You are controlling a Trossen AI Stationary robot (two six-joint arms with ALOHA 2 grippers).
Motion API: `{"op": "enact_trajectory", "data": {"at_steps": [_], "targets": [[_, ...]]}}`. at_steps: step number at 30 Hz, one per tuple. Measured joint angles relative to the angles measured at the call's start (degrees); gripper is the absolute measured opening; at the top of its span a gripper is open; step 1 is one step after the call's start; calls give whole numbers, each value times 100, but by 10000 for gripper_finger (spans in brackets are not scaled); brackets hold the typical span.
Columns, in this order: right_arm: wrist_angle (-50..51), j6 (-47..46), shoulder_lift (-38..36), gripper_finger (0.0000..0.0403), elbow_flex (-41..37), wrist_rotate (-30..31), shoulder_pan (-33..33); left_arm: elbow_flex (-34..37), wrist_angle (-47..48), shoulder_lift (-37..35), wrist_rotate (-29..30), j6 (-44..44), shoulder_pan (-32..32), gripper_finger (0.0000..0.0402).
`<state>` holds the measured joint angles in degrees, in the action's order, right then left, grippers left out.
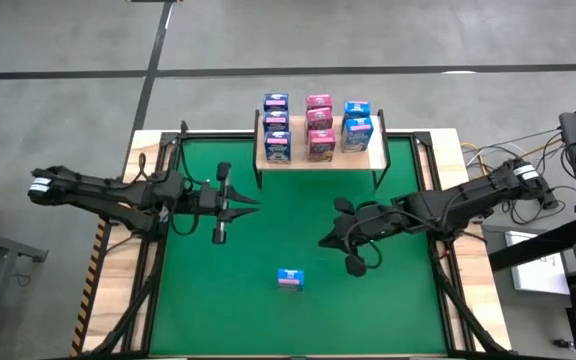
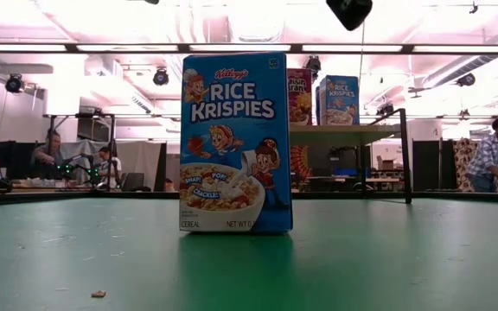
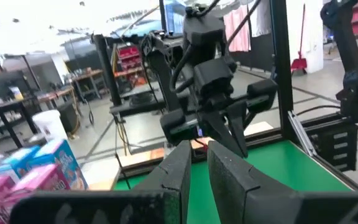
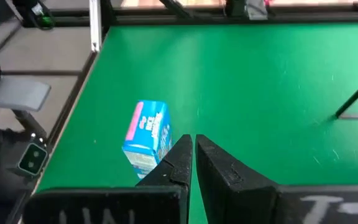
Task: Stack cereal on shelf
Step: Put the light blue cereal box on the shelf aligned with the other light blue cereal boxes
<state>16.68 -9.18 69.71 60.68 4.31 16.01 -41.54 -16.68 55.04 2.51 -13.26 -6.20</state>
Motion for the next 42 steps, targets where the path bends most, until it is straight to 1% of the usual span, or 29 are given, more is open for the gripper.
{"op": "enact_trajectory", "data": {"at_steps": [9,13,17,22,31,35,37,39,42], "targets": [[1848,-785,975,13,1518,1,96,95,-6,-171,2,-105,2,38],[2326,-1063,1367,13,2025,-3,210,96,-2,-217,0,-238,2,38],[2562,-1207,1702,13,2361,-24,366,96,-21,-234,1,-360,2,38],[2489,-1220,2025,13,2546,-19,513,96,-13,-244,1,-490,2,38],[2452,-1184,2560,13,2600,22,507,71,-43,-226,-1,-599,2,38],[2289,-1105,2765,16,2716,17,501,64,-48,-220,-1,-601,2,38],[2249,-1033,2864,26,2826,-18,501,64,-45,-219,-1,-600,2,38],[2262,-1026,2915,44,2892,-25,505,49,-45,-204,-1,-589,2,38],[2209,-1031,2971,88,2975,-26,509,42,-46,-194,-3,-576,2,38]]}}
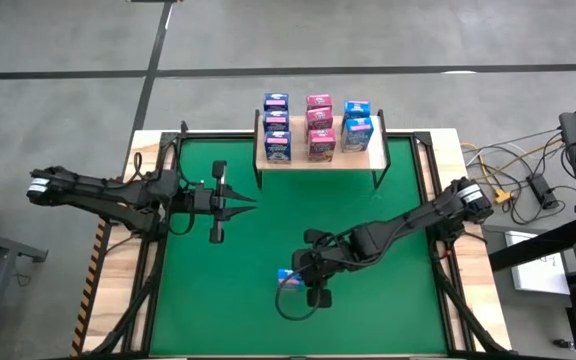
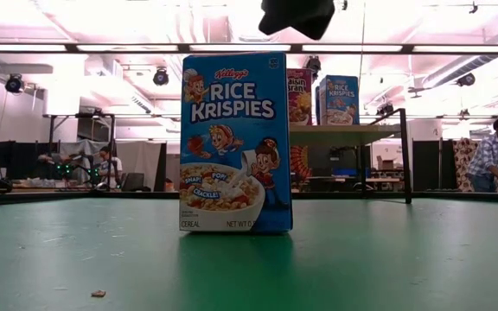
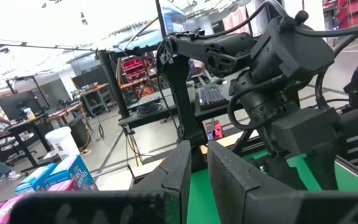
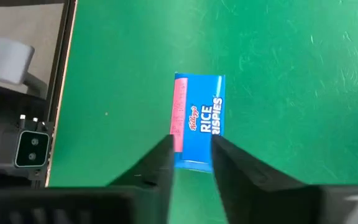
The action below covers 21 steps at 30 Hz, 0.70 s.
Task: Stack cereal on shelf
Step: Put the light blue cereal box on the shelf aligned with the other light blue cereal boxes
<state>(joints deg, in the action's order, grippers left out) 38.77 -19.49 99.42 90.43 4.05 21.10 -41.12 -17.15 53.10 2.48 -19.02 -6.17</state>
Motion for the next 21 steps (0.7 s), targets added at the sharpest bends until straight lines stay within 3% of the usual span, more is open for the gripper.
{"op": "enact_trajectory", "data": {"at_steps": [11,15,21], "targets": [[-351,116,406,294,3,61,2,0,-52,15,-4,107,0,38],[-446,111,599,324,-6,37,-52,0,-37,15,-4,112,0,38],[-488,98,603,325,-6,55,-118,0,7,17,-6,153,0,38]]}}
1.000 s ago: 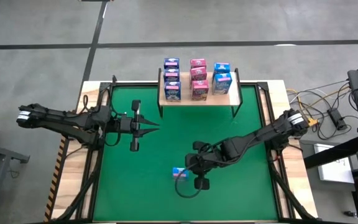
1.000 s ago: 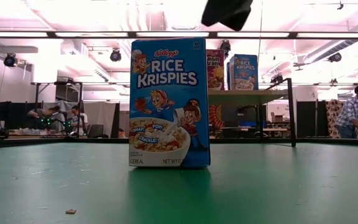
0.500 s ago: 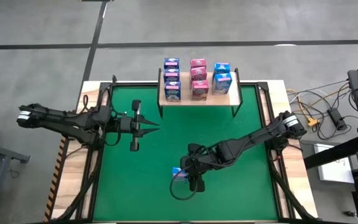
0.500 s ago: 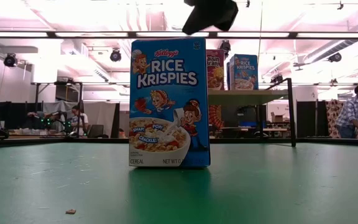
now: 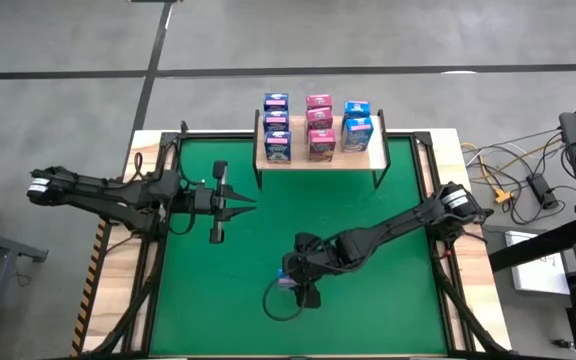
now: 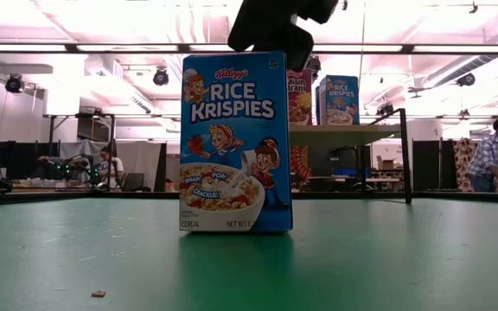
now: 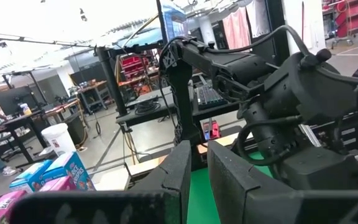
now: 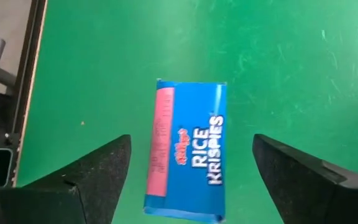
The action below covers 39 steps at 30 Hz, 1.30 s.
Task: Stack cereal on shelf
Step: Put the light blue cereal box on the shelf aligned with the other light blue cereal boxes
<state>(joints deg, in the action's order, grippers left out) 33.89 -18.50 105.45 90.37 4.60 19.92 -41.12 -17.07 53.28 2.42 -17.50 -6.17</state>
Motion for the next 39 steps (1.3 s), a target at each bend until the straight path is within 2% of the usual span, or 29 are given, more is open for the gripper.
{"op": "enact_trajectory", "data": {"at_steps": [25,39], "targets": [[-140,186,129,163,-35,-313,-184,0,0,0,-3,-136,0,38],[-54,473,-52,137,-42,-312,-237,0,1,-9,-3,-304,0,38]]}}
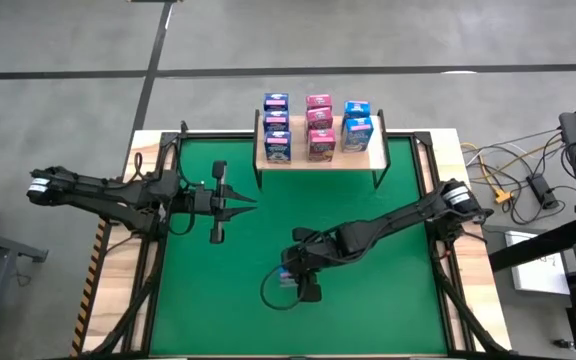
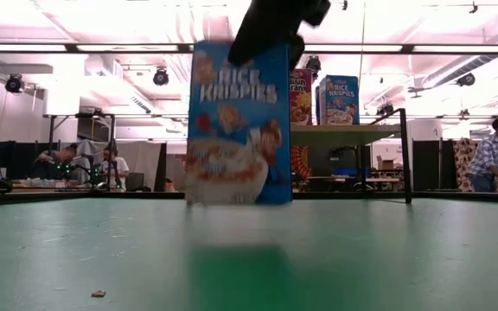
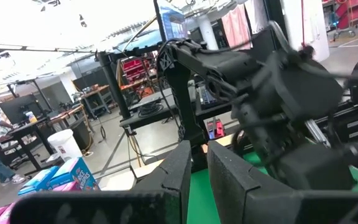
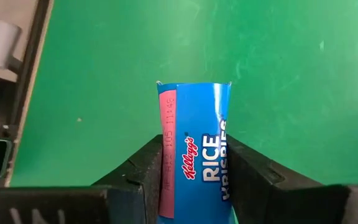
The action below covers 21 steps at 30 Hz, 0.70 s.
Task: Stack cereal on shelf
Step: Put the light blue cereal box on the shelf aligned with the other light blue cereal boxes
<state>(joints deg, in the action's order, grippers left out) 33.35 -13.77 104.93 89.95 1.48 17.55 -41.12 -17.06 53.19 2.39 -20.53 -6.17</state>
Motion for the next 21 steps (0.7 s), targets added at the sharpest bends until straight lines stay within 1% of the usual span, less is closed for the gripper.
{"op": "enact_trajectory", "data": {"at_steps": [5,11,15,21], "targets": [[303,112,-467,136,0,-17,-79,0,-2,-2,2,-2,0,38],[1284,526,-1339,136,48,-42,-330,0,-2,-4,2,0,0,38],[1977,980,-1948,136,48,-10,-657,0,0,-2,2,0,0,38],[2930,1768,-2770,136,46,12,-1415,0,-2,-2,2,13,0,38]]}}
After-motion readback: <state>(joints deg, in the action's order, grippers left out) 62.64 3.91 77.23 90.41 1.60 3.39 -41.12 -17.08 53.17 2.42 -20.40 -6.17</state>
